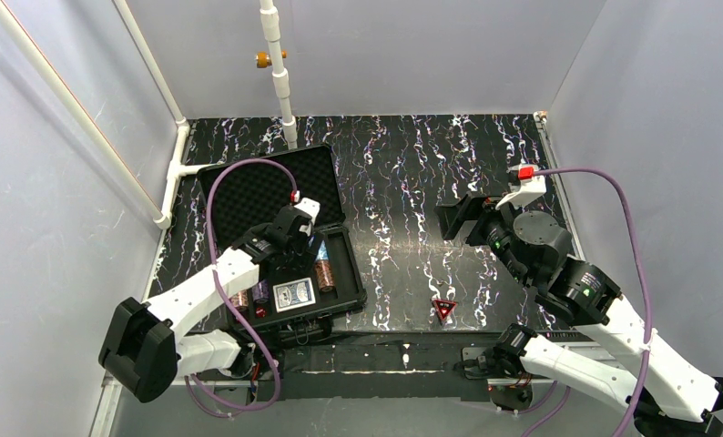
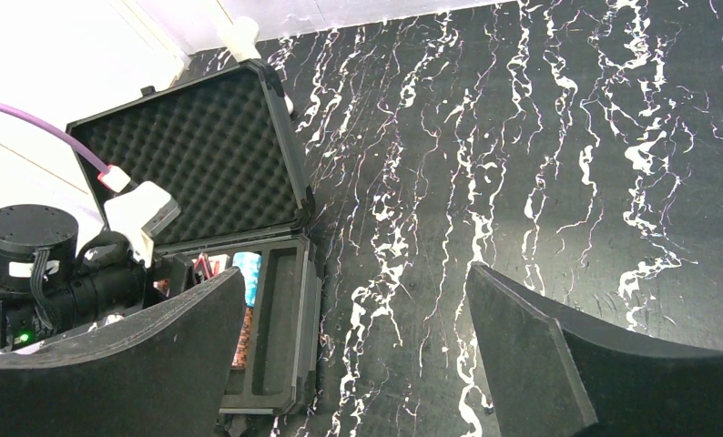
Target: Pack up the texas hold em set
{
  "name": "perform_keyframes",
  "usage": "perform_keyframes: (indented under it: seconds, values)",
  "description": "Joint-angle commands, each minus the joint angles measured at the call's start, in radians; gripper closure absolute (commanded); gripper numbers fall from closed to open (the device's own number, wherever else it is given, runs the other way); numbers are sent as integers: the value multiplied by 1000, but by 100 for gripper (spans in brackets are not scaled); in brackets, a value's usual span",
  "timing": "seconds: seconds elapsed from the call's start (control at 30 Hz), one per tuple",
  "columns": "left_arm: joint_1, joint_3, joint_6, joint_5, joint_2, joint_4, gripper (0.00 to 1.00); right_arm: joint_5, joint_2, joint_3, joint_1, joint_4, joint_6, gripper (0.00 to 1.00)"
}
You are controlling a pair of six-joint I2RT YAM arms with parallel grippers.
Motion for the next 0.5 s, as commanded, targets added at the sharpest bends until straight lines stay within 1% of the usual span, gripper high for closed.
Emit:
perform_keyframes:
  seconds: [0.0, 0.17, 0.23, 0.33, 0.47]
  values:
    - [7, 50, -13, -55, -70, -116, 25, 7, 4, 5, -3, 21, 3, 2]
    - [8, 78, -22, -51, -155, -163, 21, 2, 19, 16, -3, 1, 5, 1]
    - [8, 75, -28, -59, -189, -167, 13, 4, 20, 15, -3, -4, 6, 2]
    - [7, 68, -53, -56, -229, -168, 8, 1, 25, 10, -3, -8, 9, 1]
    - [6, 78, -152, -97, -292, -176, 5, -11, 38, 5, -4, -19, 15, 2]
